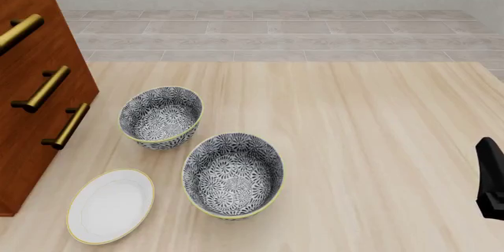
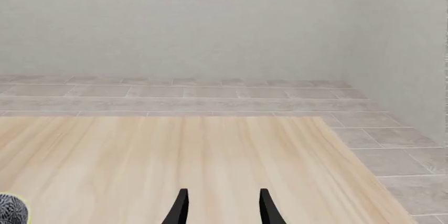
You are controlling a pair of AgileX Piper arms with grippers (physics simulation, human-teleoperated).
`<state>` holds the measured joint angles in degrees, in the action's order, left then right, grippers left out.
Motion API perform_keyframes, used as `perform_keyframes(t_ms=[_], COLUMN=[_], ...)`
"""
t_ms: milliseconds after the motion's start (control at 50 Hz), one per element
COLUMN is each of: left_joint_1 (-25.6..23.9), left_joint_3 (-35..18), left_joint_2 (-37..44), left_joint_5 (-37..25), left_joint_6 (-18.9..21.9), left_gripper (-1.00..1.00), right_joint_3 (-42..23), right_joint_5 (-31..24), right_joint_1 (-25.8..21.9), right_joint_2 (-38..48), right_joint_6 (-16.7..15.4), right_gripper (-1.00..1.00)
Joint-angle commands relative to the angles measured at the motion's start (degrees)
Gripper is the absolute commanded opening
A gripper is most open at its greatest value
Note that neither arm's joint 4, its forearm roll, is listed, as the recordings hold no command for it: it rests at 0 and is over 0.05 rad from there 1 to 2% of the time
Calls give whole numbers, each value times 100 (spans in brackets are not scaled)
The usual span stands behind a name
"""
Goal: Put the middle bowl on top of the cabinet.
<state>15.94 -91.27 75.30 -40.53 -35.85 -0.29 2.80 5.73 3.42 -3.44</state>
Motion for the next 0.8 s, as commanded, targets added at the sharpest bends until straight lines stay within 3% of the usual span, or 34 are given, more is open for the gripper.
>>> perform_keyframes(t_ms=[20,800], left_joint_1=[244,973], left_joint_3=[-105,-176], left_joint_2=[63,82], left_joint_5=[-52,-333], left_joint_6=[-144,-417], left_gripper=[-100,-100], right_joint_3=[-12,-10], right_joint_5=[-71,-46], right_joint_1=[0,-27], right_joint_2=[-69,-44], right_joint_6=[-1,-12], right_gripper=[100,100])
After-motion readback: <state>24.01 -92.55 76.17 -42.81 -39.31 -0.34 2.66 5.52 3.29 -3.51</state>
